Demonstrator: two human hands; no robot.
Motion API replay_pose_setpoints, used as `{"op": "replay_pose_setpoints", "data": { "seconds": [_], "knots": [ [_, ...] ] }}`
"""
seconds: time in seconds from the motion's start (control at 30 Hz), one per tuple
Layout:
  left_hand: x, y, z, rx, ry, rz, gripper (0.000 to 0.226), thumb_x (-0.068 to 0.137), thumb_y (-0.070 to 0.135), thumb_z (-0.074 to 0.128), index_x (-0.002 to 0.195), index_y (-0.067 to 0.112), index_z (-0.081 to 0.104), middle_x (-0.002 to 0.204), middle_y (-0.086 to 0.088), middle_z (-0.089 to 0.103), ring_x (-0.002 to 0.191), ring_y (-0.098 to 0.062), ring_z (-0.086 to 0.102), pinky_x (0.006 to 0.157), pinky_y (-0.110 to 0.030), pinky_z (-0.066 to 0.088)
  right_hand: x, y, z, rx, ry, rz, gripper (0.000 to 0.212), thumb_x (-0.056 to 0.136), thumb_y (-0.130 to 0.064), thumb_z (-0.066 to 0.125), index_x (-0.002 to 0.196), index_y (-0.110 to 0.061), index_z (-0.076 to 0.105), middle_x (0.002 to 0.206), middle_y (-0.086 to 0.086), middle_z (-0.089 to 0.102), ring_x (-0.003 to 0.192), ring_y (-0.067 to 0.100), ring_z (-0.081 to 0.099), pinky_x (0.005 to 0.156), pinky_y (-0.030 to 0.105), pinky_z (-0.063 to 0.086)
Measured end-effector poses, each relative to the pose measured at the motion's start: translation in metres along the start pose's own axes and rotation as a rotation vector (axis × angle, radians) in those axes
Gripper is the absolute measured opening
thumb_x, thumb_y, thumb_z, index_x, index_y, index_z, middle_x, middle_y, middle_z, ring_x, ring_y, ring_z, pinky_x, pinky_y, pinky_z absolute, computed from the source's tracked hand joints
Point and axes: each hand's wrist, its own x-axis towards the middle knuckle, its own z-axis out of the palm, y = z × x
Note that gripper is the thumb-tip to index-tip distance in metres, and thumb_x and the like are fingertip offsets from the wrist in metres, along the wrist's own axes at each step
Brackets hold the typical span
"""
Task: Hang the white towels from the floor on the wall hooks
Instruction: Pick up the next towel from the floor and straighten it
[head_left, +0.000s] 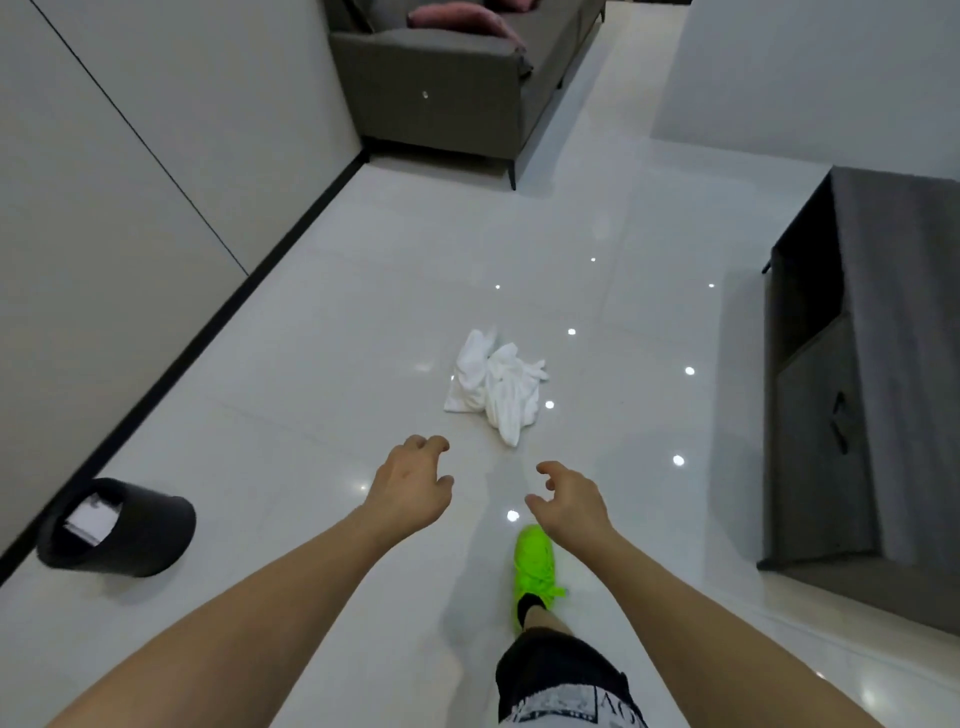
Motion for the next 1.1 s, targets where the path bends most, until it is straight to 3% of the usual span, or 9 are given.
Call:
{"op": "replay_pose_setpoints", "data": {
  "seconds": [0.2, 0.37, 0.53, 0.83, 0.93, 1.1],
  "knots": [
    [0.102, 0.016, -0.025, 0.019, -0.05, -0.07, 0.048, 0.092, 0.028, 0.056, 0.138, 0.018, 0.047, 0.137, -0.009, 0.048, 0.119, -0.026, 0.051, 0.096, -0.037, 0.045, 0.094, -0.007, -0.033, 0.087, -0.086, 0.099, 0.053, 0.087, -0.034, 0.064, 0.138, -0.021, 0.052, 0.127, 0.006, 0.063, 0.116, 0.022, 0.058, 0.092, 0.028, 0.044],
    [0.171, 0.026, -0.027, -0.01, -0.084, -0.098, 0.046, 0.092, 0.028, 0.058, 0.136, 0.018, 0.048, 0.134, -0.009, 0.049, 0.112, -0.025, 0.054, 0.084, -0.028, 0.04, 0.15, -0.007, -0.045, 0.113, -0.152, 0.173, 0.05, 0.087, -0.032, 0.065, 0.134, -0.02, 0.055, 0.116, 0.005, 0.065, 0.11, 0.022, 0.06, 0.089, 0.028, 0.045],
    [0.225, 0.021, -0.019, -0.025, -0.143, -0.115, 0.046, 0.09, 0.026, 0.06, 0.134, 0.016, 0.051, 0.127, -0.011, 0.052, 0.108, -0.027, 0.055, 0.087, -0.031, 0.041, 0.195, -0.002, -0.043, 0.12, -0.203, 0.255, 0.05, 0.086, -0.031, 0.065, 0.134, -0.02, 0.055, 0.117, 0.006, 0.064, 0.111, 0.021, 0.059, 0.087, 0.026, 0.042],
    [0.347, -0.021, -0.017, -0.059, -0.257, -0.083, 0.046, 0.089, 0.026, 0.061, 0.133, 0.018, 0.052, 0.125, -0.01, 0.053, 0.105, -0.027, 0.056, 0.081, -0.026, 0.035, 0.306, -0.033, -0.023, 0.161, -0.214, 0.396, 0.05, 0.086, -0.031, 0.066, 0.133, -0.02, 0.056, 0.118, 0.007, 0.064, 0.111, 0.021, 0.059, 0.092, 0.029, 0.045],
    [0.406, -0.042, -0.015, -0.078, -0.301, -0.085, 0.045, 0.09, 0.024, 0.061, 0.133, 0.016, 0.052, 0.126, -0.012, 0.054, 0.109, -0.027, 0.055, 0.086, -0.028, 0.037, 0.356, -0.052, -0.008, 0.157, -0.209, 0.439, 0.049, 0.086, -0.031, 0.066, 0.132, -0.02, 0.056, 0.118, 0.007, 0.065, 0.112, 0.022, 0.059, 0.092, 0.03, 0.045],
    [0.504, -0.087, 0.013, -0.115, -0.386, -0.135, 0.044, 0.091, 0.026, 0.06, 0.134, 0.017, 0.052, 0.127, -0.012, 0.053, 0.114, -0.027, 0.053, 0.092, -0.03, 0.038, 0.453, -0.073, 0.039, 0.139, -0.277, 0.481, 0.047, 0.086, -0.031, 0.066, 0.131, -0.021, 0.056, 0.101, 0.0, 0.063, 0.107, 0.021, 0.061, 0.082, 0.023, 0.041]
  ]
}}
